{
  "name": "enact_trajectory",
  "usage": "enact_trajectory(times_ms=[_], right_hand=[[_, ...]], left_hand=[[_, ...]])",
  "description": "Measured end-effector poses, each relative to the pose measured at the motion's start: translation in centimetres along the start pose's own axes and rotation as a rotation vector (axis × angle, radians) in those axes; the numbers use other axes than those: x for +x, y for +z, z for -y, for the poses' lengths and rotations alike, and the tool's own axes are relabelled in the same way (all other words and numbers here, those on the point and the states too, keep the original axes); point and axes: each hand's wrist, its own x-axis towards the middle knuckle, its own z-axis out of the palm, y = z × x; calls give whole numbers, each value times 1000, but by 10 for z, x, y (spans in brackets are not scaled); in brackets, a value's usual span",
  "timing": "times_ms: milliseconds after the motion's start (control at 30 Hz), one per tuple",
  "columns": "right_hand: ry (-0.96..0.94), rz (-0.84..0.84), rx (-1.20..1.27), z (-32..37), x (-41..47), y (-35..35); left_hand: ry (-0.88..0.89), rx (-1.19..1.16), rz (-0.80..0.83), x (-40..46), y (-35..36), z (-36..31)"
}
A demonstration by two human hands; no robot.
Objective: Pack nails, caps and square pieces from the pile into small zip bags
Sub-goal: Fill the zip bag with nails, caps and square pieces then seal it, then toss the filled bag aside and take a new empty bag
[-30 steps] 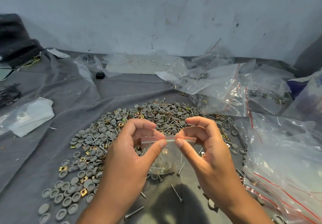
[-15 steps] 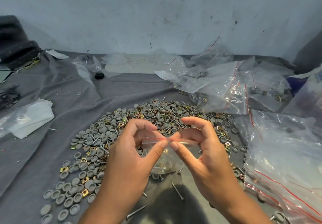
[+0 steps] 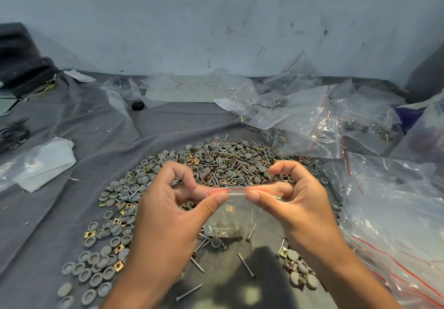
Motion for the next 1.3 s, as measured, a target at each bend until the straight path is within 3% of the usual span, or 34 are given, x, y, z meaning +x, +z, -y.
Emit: enact_trajectory(times_ms=[667,1200,1300], right_hand=[[-78,92,-230,5,-8,8],[-72,125,-212,13,5,-3],[-20,261,-260,28,29,2]], left_hand=[[80,109,122,-2,2,-1],[-182,-10,166,2,-2,-7],[-159,41,107,5,-6,-6]])
